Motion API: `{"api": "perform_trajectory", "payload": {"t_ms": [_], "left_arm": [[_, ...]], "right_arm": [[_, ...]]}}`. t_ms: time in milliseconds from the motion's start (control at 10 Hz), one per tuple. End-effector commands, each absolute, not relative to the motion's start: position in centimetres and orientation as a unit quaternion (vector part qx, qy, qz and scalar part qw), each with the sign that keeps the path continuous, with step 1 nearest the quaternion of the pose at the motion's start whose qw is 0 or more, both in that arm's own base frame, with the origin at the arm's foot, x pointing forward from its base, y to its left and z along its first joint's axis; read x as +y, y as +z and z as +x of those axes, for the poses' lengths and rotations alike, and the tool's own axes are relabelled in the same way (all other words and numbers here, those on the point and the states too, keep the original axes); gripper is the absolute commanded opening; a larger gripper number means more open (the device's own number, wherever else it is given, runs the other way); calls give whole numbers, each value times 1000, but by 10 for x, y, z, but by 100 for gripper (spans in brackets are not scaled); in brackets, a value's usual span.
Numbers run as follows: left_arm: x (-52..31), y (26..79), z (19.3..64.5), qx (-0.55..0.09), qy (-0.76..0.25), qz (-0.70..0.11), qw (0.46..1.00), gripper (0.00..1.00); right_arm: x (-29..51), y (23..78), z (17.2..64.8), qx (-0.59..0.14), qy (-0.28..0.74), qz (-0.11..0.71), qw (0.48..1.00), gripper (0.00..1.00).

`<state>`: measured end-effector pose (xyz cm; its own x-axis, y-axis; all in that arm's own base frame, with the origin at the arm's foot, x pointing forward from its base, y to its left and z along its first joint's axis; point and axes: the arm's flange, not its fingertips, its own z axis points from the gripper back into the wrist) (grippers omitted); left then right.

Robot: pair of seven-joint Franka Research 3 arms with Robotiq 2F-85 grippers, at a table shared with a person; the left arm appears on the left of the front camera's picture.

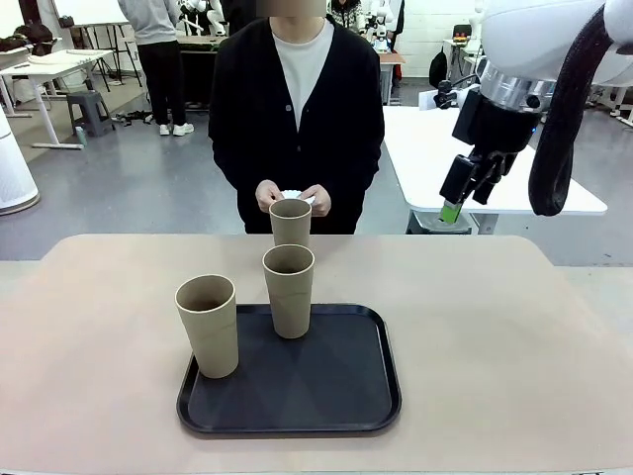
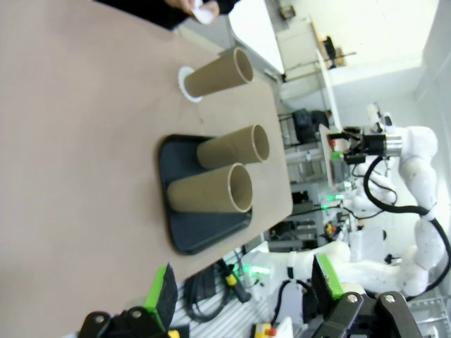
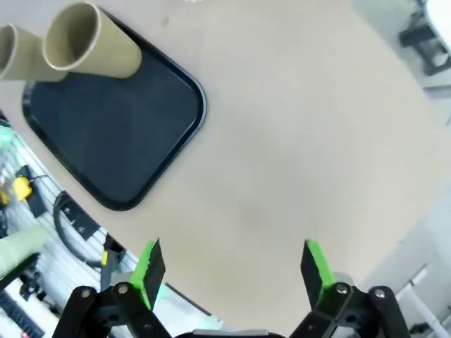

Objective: Place coasters on the table and set cups on them.
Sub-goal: Take one Reusable plastic cup from the Flat Tray and place it on a coaster set by the human.

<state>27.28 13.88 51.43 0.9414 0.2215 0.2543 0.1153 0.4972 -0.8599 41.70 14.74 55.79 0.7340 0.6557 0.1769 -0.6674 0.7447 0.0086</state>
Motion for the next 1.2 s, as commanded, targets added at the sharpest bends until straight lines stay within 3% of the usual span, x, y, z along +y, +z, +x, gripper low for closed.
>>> {"api": "perform_trajectory", "payload": {"t_ms": [0, 100, 200, 300, 500, 900, 1100], "left_arm": [[140, 514, 273, -178, 24, -504, 845, 100], [140, 514, 273, -178, 24, -504, 845, 100], [140, 514, 273, -178, 24, -504, 845, 100], [140, 514, 273, -178, 24, -504, 845, 100], [140, 514, 273, -178, 24, -504, 845, 100], [140, 514, 273, -178, 24, -504, 845, 100], [140, 514, 273, -178, 24, -504, 845, 100]], "right_arm": [[144, 560, 433, -102, 345, 38, 932, 100], [147, 558, 417, -81, 355, 36, 930, 100], [106, 565, 421, -99, 292, 209, 928, 100], [63, 559, 428, -99, 245, 312, 913, 100], [-9, 542, 441, -91, 195, 423, 880, 100], [-123, 516, 469, -109, 168, 561, 804, 100], [-159, 488, 458, -111, 154, 586, 788, 100]]}}
